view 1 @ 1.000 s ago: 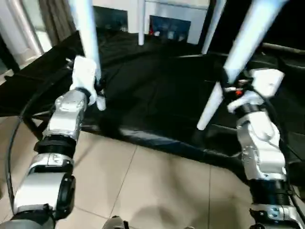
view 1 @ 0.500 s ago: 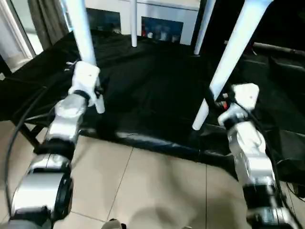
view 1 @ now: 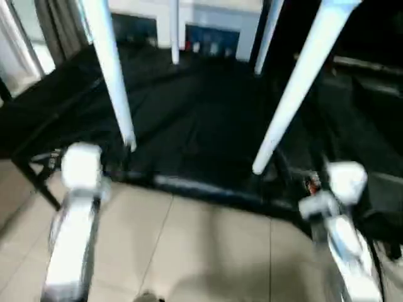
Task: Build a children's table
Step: Flip table
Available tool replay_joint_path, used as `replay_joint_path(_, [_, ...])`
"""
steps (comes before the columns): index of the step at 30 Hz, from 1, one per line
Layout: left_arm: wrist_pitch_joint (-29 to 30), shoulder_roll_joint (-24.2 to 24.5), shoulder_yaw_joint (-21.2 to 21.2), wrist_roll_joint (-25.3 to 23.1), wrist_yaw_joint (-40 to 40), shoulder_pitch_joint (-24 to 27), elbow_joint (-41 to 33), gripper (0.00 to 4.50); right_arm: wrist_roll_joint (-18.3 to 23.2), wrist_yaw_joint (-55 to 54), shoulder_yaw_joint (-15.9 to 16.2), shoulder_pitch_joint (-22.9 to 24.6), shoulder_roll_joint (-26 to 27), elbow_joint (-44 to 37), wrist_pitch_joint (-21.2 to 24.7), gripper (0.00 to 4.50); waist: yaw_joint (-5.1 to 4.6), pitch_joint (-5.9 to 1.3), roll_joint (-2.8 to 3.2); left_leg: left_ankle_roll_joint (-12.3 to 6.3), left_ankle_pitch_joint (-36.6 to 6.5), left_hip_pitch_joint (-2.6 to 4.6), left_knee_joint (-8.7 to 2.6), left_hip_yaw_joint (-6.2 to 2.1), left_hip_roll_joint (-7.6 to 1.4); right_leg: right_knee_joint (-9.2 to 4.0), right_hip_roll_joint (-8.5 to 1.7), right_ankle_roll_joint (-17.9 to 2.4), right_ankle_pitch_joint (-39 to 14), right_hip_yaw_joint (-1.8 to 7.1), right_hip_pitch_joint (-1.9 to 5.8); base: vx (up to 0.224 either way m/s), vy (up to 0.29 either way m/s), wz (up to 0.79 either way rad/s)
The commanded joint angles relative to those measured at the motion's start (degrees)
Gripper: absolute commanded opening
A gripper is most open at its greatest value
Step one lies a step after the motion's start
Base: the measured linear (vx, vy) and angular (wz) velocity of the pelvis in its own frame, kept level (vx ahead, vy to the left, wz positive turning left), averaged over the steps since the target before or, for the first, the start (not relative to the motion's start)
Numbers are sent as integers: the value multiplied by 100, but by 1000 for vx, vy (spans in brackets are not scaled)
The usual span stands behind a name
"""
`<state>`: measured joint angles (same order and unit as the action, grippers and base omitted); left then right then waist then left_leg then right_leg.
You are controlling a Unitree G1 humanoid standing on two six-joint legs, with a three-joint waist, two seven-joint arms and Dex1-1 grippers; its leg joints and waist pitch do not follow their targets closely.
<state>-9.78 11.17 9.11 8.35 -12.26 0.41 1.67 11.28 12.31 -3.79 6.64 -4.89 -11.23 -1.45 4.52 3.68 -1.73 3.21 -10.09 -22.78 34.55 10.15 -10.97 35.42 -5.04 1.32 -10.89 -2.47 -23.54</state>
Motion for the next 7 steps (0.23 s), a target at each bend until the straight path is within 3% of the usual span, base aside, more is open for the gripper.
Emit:
replay_joint_path(1, [446,-22,-86,31,70,110,-416,443,-12,-128,-6,65,21,-184,136,398,-53,-301,74,175,-2682,182,-543,-74,-202,-590,-207,-483,-2390,216,74,0,0,0])
replay_joint_path(5, [745,-101,-272,-438,330,552,-957,443,0,-107,-6,127,13,-202,223,398,-136,-258,63,282,-2866,168,-574,-128,-189,-680,-206,-130,-3016,191,71,0,0,0])
replay_joint_path(7, [825,-147,-289,-559,416,599,-1056,443,7,-95,5,107,-16,-207,289,398,-182,-251,48,308,-2959,177,-568,-145,-177,-709,-206,-66,-3183,183,67,0,0,0])
